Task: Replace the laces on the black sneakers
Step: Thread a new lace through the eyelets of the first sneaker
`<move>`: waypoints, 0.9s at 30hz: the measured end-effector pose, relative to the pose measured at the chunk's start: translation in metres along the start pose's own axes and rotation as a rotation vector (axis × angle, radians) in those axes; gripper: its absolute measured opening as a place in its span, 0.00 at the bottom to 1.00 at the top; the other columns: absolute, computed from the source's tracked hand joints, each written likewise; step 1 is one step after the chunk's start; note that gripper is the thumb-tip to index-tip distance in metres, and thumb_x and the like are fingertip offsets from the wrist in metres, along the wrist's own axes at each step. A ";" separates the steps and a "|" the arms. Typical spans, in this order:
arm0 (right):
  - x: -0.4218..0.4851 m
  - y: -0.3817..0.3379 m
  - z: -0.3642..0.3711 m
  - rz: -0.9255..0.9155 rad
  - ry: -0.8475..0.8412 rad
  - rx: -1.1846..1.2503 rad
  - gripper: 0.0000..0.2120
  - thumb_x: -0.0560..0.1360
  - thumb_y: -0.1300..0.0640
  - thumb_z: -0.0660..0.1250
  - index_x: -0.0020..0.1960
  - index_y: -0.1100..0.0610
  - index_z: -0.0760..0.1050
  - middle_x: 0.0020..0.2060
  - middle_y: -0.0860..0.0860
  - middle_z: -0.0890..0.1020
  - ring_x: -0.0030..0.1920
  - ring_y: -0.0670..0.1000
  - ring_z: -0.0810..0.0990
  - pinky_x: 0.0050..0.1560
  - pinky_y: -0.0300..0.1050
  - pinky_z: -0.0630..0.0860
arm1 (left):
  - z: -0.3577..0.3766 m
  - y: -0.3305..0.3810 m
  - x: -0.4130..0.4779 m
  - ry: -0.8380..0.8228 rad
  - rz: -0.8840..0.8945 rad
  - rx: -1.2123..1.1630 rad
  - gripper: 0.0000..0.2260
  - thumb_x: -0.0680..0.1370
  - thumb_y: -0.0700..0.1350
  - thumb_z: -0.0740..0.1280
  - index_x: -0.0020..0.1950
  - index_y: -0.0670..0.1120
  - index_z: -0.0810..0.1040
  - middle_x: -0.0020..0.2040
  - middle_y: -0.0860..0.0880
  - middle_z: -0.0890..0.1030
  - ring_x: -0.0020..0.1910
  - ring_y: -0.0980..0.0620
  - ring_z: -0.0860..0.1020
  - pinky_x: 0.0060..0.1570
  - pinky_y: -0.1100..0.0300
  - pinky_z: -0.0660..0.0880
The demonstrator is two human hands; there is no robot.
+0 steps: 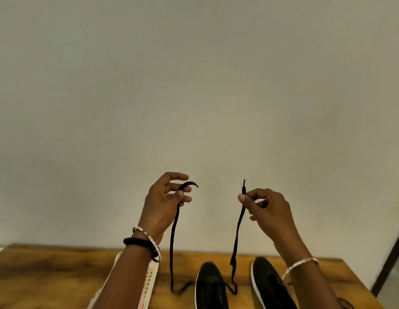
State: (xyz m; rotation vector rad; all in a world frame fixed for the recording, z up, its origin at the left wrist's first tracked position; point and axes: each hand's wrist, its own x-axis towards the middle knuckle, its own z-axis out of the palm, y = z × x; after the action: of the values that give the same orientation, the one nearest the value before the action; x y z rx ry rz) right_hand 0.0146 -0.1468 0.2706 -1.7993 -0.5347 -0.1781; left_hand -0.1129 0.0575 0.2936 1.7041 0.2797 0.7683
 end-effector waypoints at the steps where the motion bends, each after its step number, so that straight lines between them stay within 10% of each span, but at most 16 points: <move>1: 0.010 -0.011 -0.005 -0.011 -0.006 -0.024 0.06 0.74 0.46 0.75 0.43 0.48 0.83 0.42 0.46 0.84 0.39 0.50 0.83 0.45 0.51 0.82 | 0.000 0.015 0.006 0.000 0.038 0.009 0.15 0.80 0.32 0.62 0.54 0.51 0.81 0.47 0.49 0.85 0.43 0.50 0.85 0.49 0.55 0.80; 27: 0.106 -0.160 -0.013 -0.031 0.010 0.373 0.07 0.75 0.56 0.76 0.50 0.57 0.85 0.44 0.53 0.87 0.42 0.49 0.83 0.39 0.41 0.77 | 0.056 0.135 0.114 -0.190 -0.126 -0.586 0.09 0.80 0.33 0.65 0.57 0.40 0.82 0.49 0.44 0.85 0.50 0.48 0.84 0.52 0.56 0.80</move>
State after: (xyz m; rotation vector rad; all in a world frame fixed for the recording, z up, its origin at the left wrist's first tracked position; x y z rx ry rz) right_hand 0.0393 -0.0987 0.4554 -1.4269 -0.5493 -0.1008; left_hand -0.0200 0.0394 0.4530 1.1790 0.0208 0.5213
